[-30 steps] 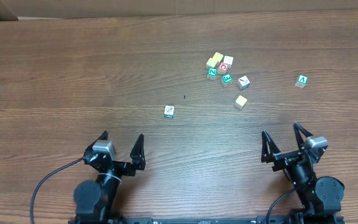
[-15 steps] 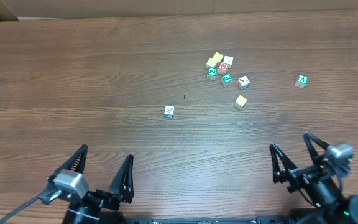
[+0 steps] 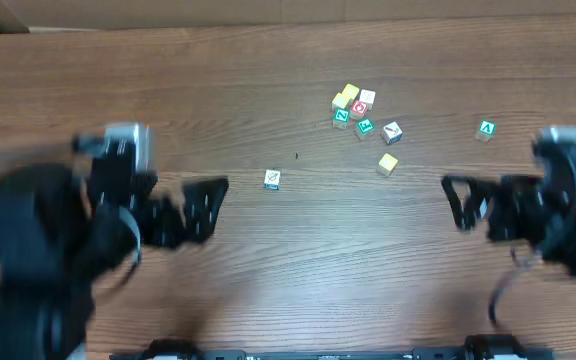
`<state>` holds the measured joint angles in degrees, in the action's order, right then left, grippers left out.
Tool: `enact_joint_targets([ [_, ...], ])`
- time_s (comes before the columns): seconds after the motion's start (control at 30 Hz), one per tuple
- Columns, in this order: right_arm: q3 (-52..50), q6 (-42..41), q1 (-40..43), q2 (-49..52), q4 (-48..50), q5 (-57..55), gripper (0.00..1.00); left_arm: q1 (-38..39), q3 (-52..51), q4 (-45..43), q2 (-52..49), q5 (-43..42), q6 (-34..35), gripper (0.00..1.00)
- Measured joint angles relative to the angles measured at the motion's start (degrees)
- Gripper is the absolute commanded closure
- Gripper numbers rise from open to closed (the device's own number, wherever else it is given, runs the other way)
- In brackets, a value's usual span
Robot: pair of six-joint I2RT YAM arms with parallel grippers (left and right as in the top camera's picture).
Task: Flip 3 blocks
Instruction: 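Move left gripper over leaf block, right gripper over yellow G block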
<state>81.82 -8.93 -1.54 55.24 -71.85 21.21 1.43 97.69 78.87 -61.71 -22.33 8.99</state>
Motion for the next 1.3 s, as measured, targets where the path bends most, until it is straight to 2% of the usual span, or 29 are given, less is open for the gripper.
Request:
enact_joint_targets([
  [0.07, 4.3, 0.2, 0.0, 7.5, -5.5, 0.0, 0.0, 0.0, 5.8, 4.7, -7.2, -0.3, -0.7, 0.0],
  [0.2, 7.5, 0.2, 0.0, 18.0, -7.8, 2.0, 0.0, 0.0, 12.0, 9.2, -18.3, -1.5, -0.9, 0.0],
  [0.23, 7.5, 0.3, 0.0, 20.2, -7.7, 2.8, 0.07, 0.0, 12.3, 9.6, -20.4, -2.0, -0.9, 0.03],
  [0.27, 7.5, 0.8, 0.0, 23.7, -7.6, 3.8, 0.19, 0.0, 12.6, 10.3, -23.6, -2.6, -1.3, 0.24],
  [0.3, 7.5, 1.0, 0.0, 25.5, -7.7, 4.1, 0.31, 0.0, 12.7, 10.9, -25.5, -2.9, -1.6, 0.59],
  [0.33, 7.5, 1.0, 0.0, 27.5, -7.8, 4.4, 0.45, 0.0, 12.9, 12.6, -27.4, -3.2, -1.7, 0.84],
  [0.4, 7.5, 1.1, 0.0, 31.0, -8.0, 5.0, 0.61, 0.0, 12.9, 15.1, -30.9, -3.5, -2.2, 0.91],
  [0.43, 7.5, 0.6, -0.2, 33.0, -7.9, 5.0, 0.64, 0.0, 12.9, 15.7, -32.8, -3.5, -2.4, 0.91],
  [0.5, 7.5, -0.3, -0.7, 35.6, -7.6, 4.5, 0.63, 0.1, 12.6, 15.5, -35.8, -3.1, -2.9, 0.89],
  [0.6, 7.5, -3.5, -2.0, 38.1, -6.6, 1.9, 0.5, 1.0, 10.3, 13.2, -38.2, -1.4, -3.3, 0.75],
  [0.7, 7.5, -6.8, -3.2, 39.4, -5.5, -0.9, 0.42, 3.0, 6.1, 10.0, -38.4, 1.3, -2.8, 0.41],
  [0.73, 7.5, -7.7, -3.5, 39.7, -5.0, -1.5, 0.37, 3.8, 4.8, 8.6, -38.4, 2.1, -2.5, 0.33],
  [0.8, 7.5, -9.6, -4.1, 40.5, -3.5, -3.3, 0.32, 5.5, 2.1, 5.0, -38.4, 3.4, -1.8, 0.31],
  [0.97, 7.5, -14.8, -5.0, 44.0, -1.2, -6.6, 0.34, 9.4, -4.9, -4.1, -38.4, 5.7, -1.5, 0.3],
  [1.03, 7.5, -16.0, -5.3, 46.4, -0.5, -7.2, 0.37, 10.9, -6.8, -6.8, -38.4, 7.5, -1.2, 0.39],
  [1.1, 7.5, -16.7, -5.7, 48.7, 0.5, -7.6, 0.37, 12.6, -8.6, -9.5, -38.4, 10.3, 0.6, 0.55],
  [1.13, 7.5, -17.0, -5.8, 49.6, 0.9, -7.7, 0.37, 13.4, -9.2, -10.5, -38.4, 11.6, 1.8, 0.57],
  [1.23, 7.5, -17.5, -6.4, 52.1, 2.2, -8.2, 0.36, 15.4, -11.1, -14.2, -38.5, 14.5, 4.9, 0.51],
  [1.3, 7.5, -17.9, -6.8, 53.0, 2.6, -8.2, 0.35, 16.1, -11.5, -15.6, -38.5, 15.4, 6.2, 0.51],
])
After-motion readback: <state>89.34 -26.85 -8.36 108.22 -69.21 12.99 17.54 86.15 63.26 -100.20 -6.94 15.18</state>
